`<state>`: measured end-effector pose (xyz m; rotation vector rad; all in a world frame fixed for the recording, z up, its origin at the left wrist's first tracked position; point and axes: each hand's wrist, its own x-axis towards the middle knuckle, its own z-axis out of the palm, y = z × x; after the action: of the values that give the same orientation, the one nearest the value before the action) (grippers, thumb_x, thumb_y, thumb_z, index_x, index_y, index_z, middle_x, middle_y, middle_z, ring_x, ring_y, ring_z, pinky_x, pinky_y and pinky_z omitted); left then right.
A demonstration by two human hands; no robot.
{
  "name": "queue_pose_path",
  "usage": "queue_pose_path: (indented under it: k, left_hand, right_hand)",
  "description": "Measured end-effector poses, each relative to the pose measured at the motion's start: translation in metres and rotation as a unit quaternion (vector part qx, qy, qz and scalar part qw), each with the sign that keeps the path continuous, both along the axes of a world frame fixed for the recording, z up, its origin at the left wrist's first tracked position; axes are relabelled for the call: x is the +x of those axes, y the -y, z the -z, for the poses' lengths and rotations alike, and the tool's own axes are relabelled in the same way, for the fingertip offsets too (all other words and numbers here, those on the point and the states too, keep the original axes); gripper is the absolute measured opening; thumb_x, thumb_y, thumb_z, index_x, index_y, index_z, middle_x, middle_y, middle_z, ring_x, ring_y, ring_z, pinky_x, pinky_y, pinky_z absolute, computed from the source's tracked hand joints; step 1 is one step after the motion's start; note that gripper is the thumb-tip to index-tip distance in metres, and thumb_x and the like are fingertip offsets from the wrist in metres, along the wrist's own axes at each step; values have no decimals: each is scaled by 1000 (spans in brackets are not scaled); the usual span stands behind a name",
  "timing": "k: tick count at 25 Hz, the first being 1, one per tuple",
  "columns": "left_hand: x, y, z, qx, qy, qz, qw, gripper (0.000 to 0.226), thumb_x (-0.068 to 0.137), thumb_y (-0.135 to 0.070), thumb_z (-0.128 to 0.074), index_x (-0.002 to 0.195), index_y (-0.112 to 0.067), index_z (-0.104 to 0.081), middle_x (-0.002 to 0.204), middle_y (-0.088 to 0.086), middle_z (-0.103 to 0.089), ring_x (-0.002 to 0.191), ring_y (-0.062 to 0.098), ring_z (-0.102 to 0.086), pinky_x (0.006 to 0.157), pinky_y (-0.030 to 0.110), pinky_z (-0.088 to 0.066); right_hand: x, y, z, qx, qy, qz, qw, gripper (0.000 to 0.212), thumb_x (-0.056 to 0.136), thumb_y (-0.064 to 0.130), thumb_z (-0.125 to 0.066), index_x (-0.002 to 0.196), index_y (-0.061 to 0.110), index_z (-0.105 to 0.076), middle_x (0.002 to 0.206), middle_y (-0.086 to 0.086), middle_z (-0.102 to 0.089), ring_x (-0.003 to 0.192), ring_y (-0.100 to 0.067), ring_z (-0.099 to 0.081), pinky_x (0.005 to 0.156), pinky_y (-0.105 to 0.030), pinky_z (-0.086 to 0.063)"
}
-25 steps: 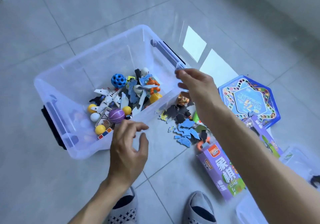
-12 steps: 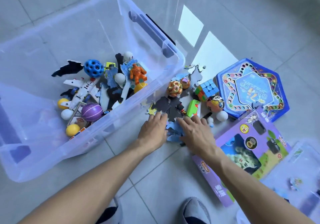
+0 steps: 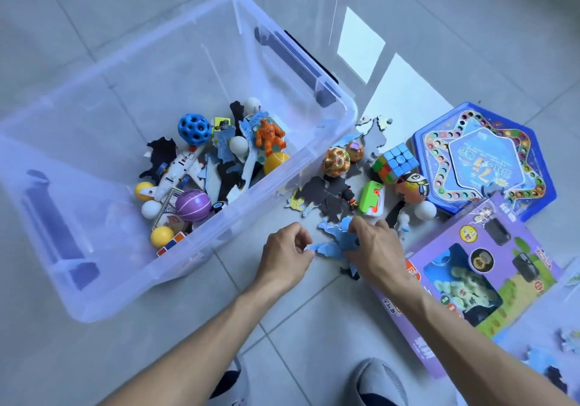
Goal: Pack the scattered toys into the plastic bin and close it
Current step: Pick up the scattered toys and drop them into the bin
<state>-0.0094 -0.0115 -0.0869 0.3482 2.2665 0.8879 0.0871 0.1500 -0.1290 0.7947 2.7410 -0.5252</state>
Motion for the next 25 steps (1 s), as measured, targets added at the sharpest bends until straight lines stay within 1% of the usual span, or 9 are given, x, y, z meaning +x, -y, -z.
queue_pose_path:
  k: [5,7,10,13,15,17,19,21,25]
  left_hand:
    - [-25,24,-160,265,-107,-35,958,12,76,-14,-75,80,-20,-65,73,-4,-66,64,12,-60,63,25,-52]
    - [-63,33,-181,259,-173,-82,947,16,77,-8,-76,82,-17,-64,72,-5,-65,63,8,-58,63,25,-52]
    - [-101,40,-158,130,-215,-147,957,20,78,-10,-73,93,-19,-64,88,-3,-64,67,4,-60,74,32,-55]
    - [-86,54,-135,94,-256,-186,944,26,80,-12,-68,103,-21,-61,106,0,-54,80,3,-58,79,27,-52]
    - [-62,61,-133,141,-305,-197,921,21,83,-7,-64,99,-19,-61,102,2,-52,77,11,-56,70,25,-49]
    - [-30,59,-137,225,-365,-135,893,15,84,1,-60,92,-11,-61,91,3,-52,71,18,-52,63,24,-44]
    - [1,54,-130,254,-385,18,887,7,84,0,-59,87,-6,-61,82,3,-55,68,18,-50,62,21,-42]
    - [25,47,-103,197,-367,172,893,9,84,-7,-58,90,-11,-65,82,-1,-60,72,17,-55,61,24,-46]
    - [26,20,-19,90,-306,300,899,17,84,-24,-50,86,-18,-66,77,-5,-64,69,19,-59,54,32,-52]
  right_hand:
    - [3,9,-5,-75,34,36,996,37,67,27,-74,87,19,-44,72,-5,-60,76,-29,-51,54,-34,-32]
    - [-3,13,-12,-116,57,50,990,40,66,28,-77,74,19,-39,62,0,-50,67,-28,-49,49,-34,-25]
    - [-4,15,-29,-180,51,110,976,37,67,23,-76,68,18,-40,59,3,-46,64,-26,-49,50,-33,-26]
    - [-1,16,-100,-383,-138,263,875,30,76,10,-81,73,14,-51,62,-2,-55,57,-16,-50,49,-26,-36]
    - [-13,14,-168,-442,-254,252,823,22,78,5,-78,81,11,-58,61,1,-59,50,-8,-50,46,-17,-39]
    - [-40,7,-218,-438,-284,175,835,20,78,8,-79,88,7,-62,62,-1,-61,50,-7,-54,47,-16,-42]
    - [-73,0,-232,-405,-231,126,876,32,76,24,-83,97,9,-63,71,-7,-66,54,-12,-59,48,-22,-46]
    - [-88,-4,-216,-319,-197,135,917,35,77,37,-81,100,17,-63,77,-3,-68,58,-14,-63,51,-28,-50]
    - [-36,12,-120,-157,-168,162,960,18,86,34,-61,76,19,-65,64,2,-66,57,-13,-61,56,-31,-49]
